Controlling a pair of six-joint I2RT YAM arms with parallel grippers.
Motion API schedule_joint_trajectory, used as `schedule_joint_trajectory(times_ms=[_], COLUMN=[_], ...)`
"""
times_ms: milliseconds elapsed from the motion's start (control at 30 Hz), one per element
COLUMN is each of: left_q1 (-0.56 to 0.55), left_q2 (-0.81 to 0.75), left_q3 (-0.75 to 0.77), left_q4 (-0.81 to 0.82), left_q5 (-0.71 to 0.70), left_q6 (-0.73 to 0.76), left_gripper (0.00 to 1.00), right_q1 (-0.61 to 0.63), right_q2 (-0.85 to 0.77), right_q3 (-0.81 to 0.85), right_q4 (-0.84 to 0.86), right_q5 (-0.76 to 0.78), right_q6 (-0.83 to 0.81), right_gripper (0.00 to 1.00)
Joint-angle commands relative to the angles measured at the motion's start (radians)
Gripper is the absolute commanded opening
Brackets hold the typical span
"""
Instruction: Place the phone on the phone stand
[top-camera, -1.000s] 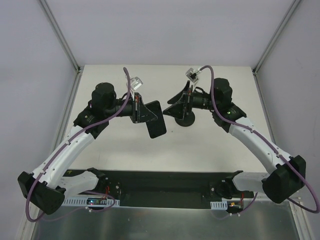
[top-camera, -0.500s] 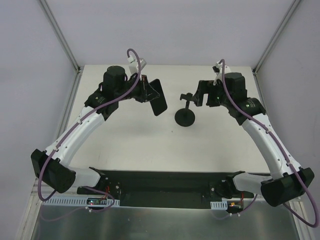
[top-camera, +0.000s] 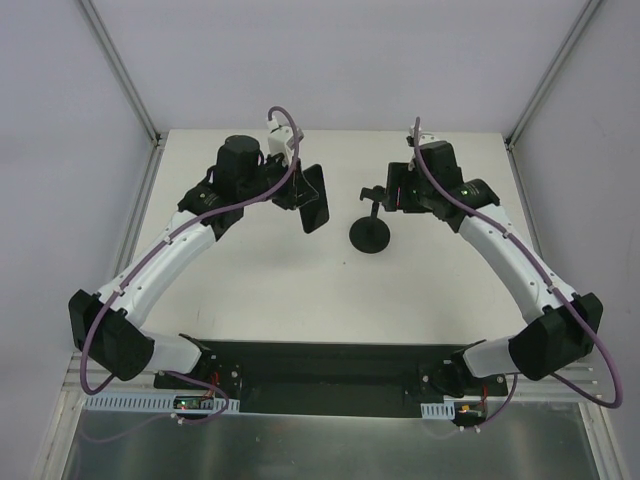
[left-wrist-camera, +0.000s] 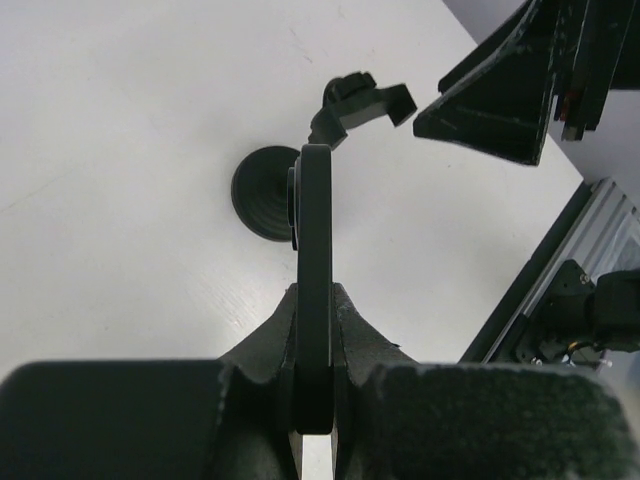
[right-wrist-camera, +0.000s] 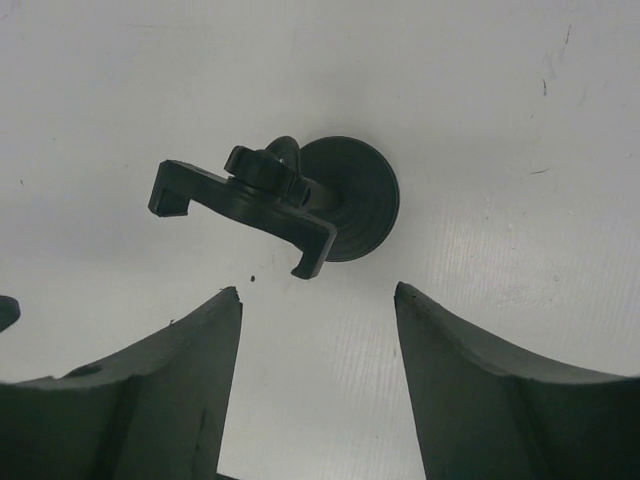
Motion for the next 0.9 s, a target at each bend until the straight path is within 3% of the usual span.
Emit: schedule_joint_trajectory(times_ms=[0, 433, 533, 600, 633, 667, 867], left_q1=[-0.007, -0.007, -0.009, -0.007, -0.009, -0.009, -0.009], left_q2=[-0.075, -0.121, -0.122, -0.124, -0.125, -0.127, -0.16], left_q3=[-0.05, -0.113, -0.122, -0.125, -0.129, -0.13, -0.148], left_q4=[0.071, 0.105, 0.117, 0.123, 0.125, 0.134, 0.188], left_q5=[0.009, 0.0, 0.015, 0.028, 0.058, 0.072, 0.308], left_q6=[0.053, 0.023, 0.02, 0.029, 0.035, 0.04, 0.069], left_gripper=[0.0, 0.0, 0.0, 0.0, 0.0, 0.0, 0.0], right_q1=[0.011, 0.042, 0.047, 0.056, 0.059, 0.073, 0.137], right_q2=[0.042, 0.112, 0.128, 0.135, 0.138, 0.141, 0.1], right_q3=[0.051, 0.093, 0.096, 0.093, 0.094, 0.096, 0.081], right_q4=[0.004, -0.003, 0.007, 0.02, 0.024, 0.03, 0.09], right_q5=[0.048, 0.091, 0.106, 0.105, 0.1, 0.094, -0.039], right_q6=[0.009, 0.004, -0.002, -0.02, -0.031, -0.04, -0.172], right_gripper=[0.61, 0.44, 0.35, 0.22, 0.15, 0.02, 0.01])
